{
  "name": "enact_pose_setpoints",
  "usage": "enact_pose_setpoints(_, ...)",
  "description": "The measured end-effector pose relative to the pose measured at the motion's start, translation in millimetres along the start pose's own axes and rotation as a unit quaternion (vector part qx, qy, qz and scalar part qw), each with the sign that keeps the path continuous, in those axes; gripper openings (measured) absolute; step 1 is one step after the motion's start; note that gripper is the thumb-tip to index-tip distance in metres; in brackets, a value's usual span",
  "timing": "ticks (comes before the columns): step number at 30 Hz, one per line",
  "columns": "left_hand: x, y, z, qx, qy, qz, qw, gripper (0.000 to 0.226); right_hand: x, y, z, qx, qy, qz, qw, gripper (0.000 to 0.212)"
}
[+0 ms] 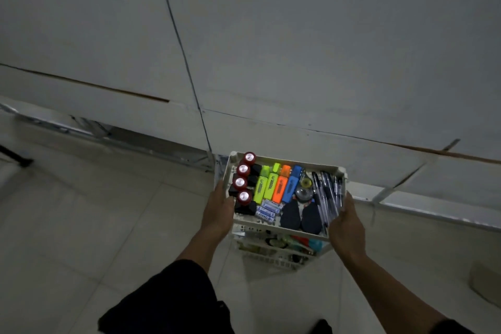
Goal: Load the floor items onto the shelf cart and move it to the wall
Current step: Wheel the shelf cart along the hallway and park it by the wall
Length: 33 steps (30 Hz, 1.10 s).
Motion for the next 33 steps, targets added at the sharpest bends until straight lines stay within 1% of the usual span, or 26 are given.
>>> enact_pose_setpoints(2, 4.2, 6.2, -4.5, -0.013, -0.022, 0.024, 0.999, 0.051, -0.2, 23.6, -13.3, -0.034, 0.013, -0.031, 0.999, 0.047)
enact_pose_setpoints(5, 10.4, 1.3, 8.1, -0.022, -0.034, 0.035, 0.999, 0.051, -1.7, 53.1, -31.6, -0.073, 0.026, -0.072, 0.994, 0.044)
enact_pose_setpoints(7, 17.5, 0.6, 10.2, -0.036, -0.029, 0.041, 0.998, 0.056, -0.7, 71.8, -34.3, -0.070, 0.016, -0.086, 0.994, 0.050)
enact_pose_setpoints(9, 26.2, 7.6, 1.9, -0.050, -0.020, 0.054, 0.997, 0.066, 1.3, 87.1, -30.6, -0.063, -0.001, -0.094, 0.994, 0.055)
enact_pose_setpoints(11, 33.6, 17.8, -7.9, -0.057, -0.009, 0.058, 0.997, 0.066, 2.7, 93.5, -26.3, -0.061, 0.008, -0.097, 0.993, 0.054)
enact_pose_setpoints(12, 32.1, 15.3, 4.9, -0.061, -0.017, 0.053, 0.997, 0.063, 2.9, 94.0, -24.9, -0.056, 0.017, -0.095, 0.994, 0.053)
enact_pose_setpoints(15, 32.4, 12.1, 32.6, -0.077, -0.109, 0.036, 0.990, 0.050, 4.4, 93.9, -19.1, -0.036, 0.034, -0.075, 0.996, 0.048)
enact_pose_setpoints(18, 34.1, 18.2, 47.0, -0.077, -0.147, 0.022, 0.986, 0.055, 2.7, 95.7, -18.7, -0.025, 0.049, -0.054, 0.997, 0.048)
enact_pose_setpoints(21, 32.7, 36.7, 60.2, -0.073, -0.151, 0.002, 0.986, 0.056, 6.0, 97.2, -15.7, 0.001, 0.057, -0.035, 0.998, 0.053)
enact_pose_setpoints(24, 32.0, 64.2, 80.6, -0.054, -0.140, -0.038, 0.988, 0.041, 10.4, 93.9, -15.0, 0.046, 0.058, 0.010, 0.997, 0.059)
enact_pose_setpoints(25, 31.8, 78.2, 83.5, -0.051, -0.134, -0.047, 0.989, 0.043, 11.0, 90.6, -17.1, 0.057, 0.063, 0.024, 0.996, 0.058)
enact_pose_setpoints(27, 32.6, 106.0, 90.2, -0.041, -0.113, -0.077, 0.990, 0.057, 14.6, 84.0, -23.5, 0.079, 0.075, 0.053, 0.993, 0.055)
enact_pose_setpoints(30, 38.0, 152.3, 94.1, -0.018, -0.083, -0.127, 0.988, 0.064, 29.5, 75.8, -27.2, 0.142, 0.088, 0.098, 0.981, 0.062)
enact_pose_setpoints(31, 40.5, 163.7, 99.6, -0.016, -0.075, -0.143, 0.987, 0.061, 35.7, 73.3, -29.2, 0.167, 0.091, 0.112, 0.975, 0.066)
enact_pose_setpoints(33, 45.5, 186.1, 109.2, 0.000, -0.056, -0.169, 0.984, 0.042, 48.3, 69.2, -33.8, 0.199, 0.086, 0.137, 0.967, 0.068)
Point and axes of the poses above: each hand's wrist, its own y-axis towards the middle knuckle, its own x-axis out of the palm, z = x × y, the point moved 3 cm from there along y, towards the middle knuckle, and after that the axes turned 6 degrees about z, right-handed, at the moved point
